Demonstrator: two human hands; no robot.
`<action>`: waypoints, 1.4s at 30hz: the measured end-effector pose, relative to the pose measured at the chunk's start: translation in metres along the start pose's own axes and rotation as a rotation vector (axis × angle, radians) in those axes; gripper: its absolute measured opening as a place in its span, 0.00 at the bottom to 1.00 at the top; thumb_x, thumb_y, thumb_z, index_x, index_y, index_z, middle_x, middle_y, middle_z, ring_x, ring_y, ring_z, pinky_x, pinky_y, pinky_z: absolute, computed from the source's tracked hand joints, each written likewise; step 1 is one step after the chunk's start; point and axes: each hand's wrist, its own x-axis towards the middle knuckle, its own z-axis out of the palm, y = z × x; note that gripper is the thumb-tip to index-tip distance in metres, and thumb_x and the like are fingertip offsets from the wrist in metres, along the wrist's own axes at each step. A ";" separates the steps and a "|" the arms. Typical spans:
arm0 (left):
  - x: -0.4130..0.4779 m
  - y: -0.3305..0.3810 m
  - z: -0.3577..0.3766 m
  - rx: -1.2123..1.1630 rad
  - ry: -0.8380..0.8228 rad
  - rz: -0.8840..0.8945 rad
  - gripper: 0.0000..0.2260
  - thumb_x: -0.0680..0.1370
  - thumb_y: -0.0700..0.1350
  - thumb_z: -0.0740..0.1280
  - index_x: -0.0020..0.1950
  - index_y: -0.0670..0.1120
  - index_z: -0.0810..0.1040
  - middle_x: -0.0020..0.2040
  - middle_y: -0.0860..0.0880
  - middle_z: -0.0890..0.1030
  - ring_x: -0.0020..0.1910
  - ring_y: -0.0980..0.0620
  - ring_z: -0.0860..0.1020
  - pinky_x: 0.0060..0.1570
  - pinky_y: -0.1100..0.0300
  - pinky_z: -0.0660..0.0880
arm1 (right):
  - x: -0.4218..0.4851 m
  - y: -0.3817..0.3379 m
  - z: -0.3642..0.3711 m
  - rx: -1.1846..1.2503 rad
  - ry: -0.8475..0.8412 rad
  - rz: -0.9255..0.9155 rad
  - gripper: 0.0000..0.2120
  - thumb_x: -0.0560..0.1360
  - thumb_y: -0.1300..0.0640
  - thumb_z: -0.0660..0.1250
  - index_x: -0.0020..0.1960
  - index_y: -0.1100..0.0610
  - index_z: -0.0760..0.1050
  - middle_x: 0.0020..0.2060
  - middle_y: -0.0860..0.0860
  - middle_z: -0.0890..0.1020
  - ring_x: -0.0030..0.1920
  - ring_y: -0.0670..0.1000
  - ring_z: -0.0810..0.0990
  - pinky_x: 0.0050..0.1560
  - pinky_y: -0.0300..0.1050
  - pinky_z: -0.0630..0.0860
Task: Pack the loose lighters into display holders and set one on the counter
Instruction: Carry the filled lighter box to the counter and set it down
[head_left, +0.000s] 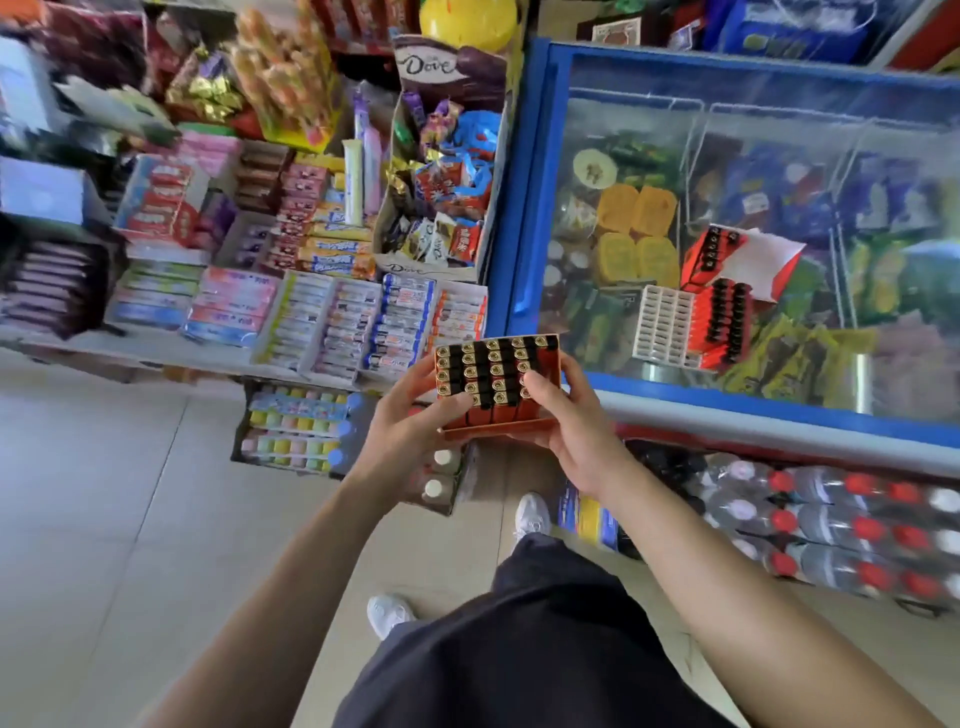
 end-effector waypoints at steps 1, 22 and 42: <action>-0.012 -0.003 -0.016 -0.004 0.009 0.020 0.26 0.73 0.46 0.75 0.71 0.51 0.75 0.64 0.44 0.81 0.57 0.40 0.84 0.55 0.40 0.82 | -0.004 0.009 0.015 -0.018 -0.009 0.007 0.25 0.73 0.51 0.72 0.68 0.52 0.70 0.57 0.55 0.85 0.57 0.59 0.84 0.54 0.59 0.82; -0.271 -0.094 -0.408 -0.305 0.557 0.114 0.30 0.68 0.53 0.76 0.70 0.57 0.76 0.67 0.47 0.78 0.58 0.45 0.84 0.54 0.40 0.82 | -0.056 0.227 0.413 -0.557 -0.561 0.226 0.23 0.75 0.51 0.70 0.69 0.47 0.73 0.63 0.56 0.81 0.59 0.58 0.81 0.57 0.59 0.76; -0.226 -0.009 -0.719 -0.295 0.693 0.066 0.27 0.71 0.52 0.76 0.69 0.59 0.76 0.68 0.47 0.78 0.60 0.45 0.82 0.54 0.41 0.83 | 0.092 0.289 0.720 -0.631 -0.722 0.215 0.15 0.80 0.51 0.67 0.66 0.45 0.74 0.58 0.49 0.84 0.57 0.52 0.83 0.55 0.55 0.79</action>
